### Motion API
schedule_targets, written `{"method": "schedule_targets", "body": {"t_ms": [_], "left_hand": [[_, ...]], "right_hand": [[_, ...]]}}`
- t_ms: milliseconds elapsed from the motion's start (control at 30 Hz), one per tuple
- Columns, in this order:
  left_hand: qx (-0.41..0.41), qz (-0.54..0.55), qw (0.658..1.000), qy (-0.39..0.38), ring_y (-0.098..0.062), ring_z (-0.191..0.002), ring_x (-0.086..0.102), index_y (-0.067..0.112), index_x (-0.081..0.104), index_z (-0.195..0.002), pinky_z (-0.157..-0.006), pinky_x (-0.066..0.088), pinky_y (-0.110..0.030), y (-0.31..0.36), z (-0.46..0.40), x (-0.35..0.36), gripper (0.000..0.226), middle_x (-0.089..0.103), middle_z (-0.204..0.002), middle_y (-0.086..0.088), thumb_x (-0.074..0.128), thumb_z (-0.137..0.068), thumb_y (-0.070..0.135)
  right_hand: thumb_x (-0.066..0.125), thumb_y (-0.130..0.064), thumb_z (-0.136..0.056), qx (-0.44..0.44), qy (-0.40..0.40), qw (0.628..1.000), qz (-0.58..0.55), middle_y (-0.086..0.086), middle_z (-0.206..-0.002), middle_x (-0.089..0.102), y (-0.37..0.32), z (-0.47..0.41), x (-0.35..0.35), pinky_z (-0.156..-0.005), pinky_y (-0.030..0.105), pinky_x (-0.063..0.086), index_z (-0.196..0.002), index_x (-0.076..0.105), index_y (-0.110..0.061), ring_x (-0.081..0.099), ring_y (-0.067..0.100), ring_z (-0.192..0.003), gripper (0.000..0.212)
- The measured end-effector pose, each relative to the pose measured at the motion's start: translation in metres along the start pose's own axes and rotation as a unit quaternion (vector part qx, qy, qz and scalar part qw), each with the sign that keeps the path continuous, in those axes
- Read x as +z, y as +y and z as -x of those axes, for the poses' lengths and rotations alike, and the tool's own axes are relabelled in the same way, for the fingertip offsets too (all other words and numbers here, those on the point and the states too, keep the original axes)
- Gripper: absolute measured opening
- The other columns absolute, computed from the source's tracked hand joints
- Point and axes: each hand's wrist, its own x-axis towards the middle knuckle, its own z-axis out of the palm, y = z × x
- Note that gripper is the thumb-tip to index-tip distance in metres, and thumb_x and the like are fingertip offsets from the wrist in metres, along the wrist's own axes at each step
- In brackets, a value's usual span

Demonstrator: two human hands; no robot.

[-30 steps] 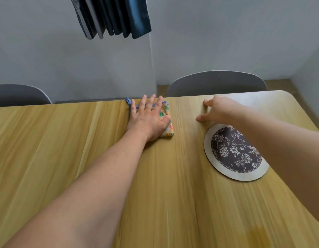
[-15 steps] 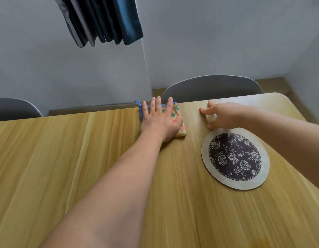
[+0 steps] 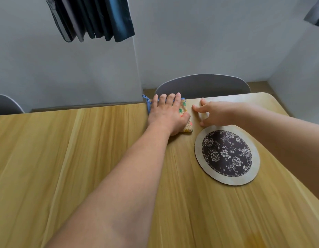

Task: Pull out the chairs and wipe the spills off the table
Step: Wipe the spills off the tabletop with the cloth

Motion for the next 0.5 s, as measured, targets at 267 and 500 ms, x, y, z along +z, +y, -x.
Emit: {"method": "schedule_targets", "body": {"t_ms": [267,500], "left_hand": [[-0.005,0.027,1.0,0.003,-0.022,-0.153,-0.001,0.02,0.001,-0.159,-0.122,-0.007,-0.049,0.003,0.009,0.004,0.072,0.006,-0.166,0.002,0.017,-0.098,0.054],[-0.012,0.02,1.0,-0.014,-0.02,-0.152,-0.01,0.02,-0.004,-0.159,-0.121,-0.012,-0.05,0.013,0.057,0.005,0.071,-0.005,-0.167,0.004,0.016,-0.1,0.054]], "right_hand": [[0.057,-0.033,-0.094,0.002,0.008,1.0,-0.022,-0.001,-0.163,-0.004,0.002,-0.003,0.003,-0.116,0.038,0.023,-0.153,0.015,-0.036,0.02,0.028,-0.146,0.072],[0.063,-0.033,-0.09,0.012,0.078,0.997,-0.017,0.009,-0.153,0.032,-0.006,0.006,0.008,-0.108,0.037,0.035,-0.151,0.032,-0.026,0.039,0.031,-0.134,0.069]]}}
